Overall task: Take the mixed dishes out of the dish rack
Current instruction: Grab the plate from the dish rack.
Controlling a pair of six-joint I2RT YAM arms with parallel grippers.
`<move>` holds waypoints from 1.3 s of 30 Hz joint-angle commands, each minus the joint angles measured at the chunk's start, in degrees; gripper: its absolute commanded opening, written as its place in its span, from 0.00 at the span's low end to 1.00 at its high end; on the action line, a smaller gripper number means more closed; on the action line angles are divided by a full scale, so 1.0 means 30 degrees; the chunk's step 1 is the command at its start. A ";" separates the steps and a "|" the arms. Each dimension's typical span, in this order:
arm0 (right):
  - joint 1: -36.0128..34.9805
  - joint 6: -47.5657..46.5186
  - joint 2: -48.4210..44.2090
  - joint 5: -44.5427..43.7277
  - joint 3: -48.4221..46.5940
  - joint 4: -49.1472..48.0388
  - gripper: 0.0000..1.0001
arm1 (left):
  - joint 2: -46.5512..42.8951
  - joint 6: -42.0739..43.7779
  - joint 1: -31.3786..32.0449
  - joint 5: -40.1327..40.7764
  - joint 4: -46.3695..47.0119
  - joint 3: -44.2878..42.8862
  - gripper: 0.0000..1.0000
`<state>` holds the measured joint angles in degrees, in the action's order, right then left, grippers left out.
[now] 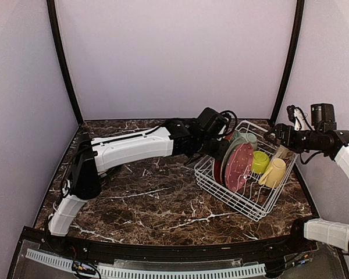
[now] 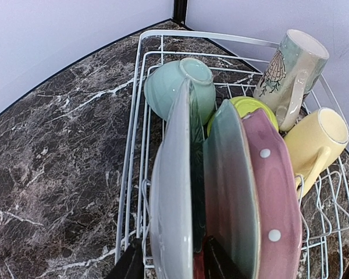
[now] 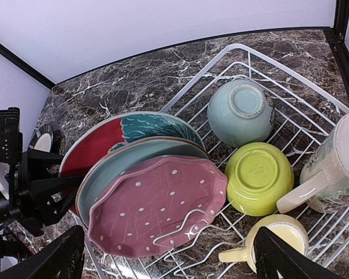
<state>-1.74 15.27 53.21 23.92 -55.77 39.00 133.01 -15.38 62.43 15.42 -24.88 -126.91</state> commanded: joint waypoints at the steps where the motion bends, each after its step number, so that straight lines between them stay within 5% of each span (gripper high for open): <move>1: -0.0067 -0.0167 -0.0243 -0.0262 0.0307 -0.0381 0.99 | 0.0601 0.0329 0.0308 0.0383 -0.1496 -0.1345 0.31; 16: -0.0052 -0.0167 -0.0338 -0.0311 0.0382 -0.0489 0.99 | 0.0843 0.1135 0.0700 0.1059 -0.3300 -0.3681 0.01; 29: -0.0055 -0.0080 -0.0568 -0.0350 0.0470 -0.0477 0.99 | 0.0693 0.3497 0.1759 0.2861 -0.3603 -0.5332 0.01; 39: -0.0060 -0.0035 -0.0676 -0.0384 0.0638 -0.0559 0.99 | 0.0355 0.7522 0.3190 0.7338 -0.2572 -0.5683 0.01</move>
<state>-1.74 15.29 51.92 23.31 -54.54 38.89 137.95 -2.68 68.60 32.53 -35.81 -139.90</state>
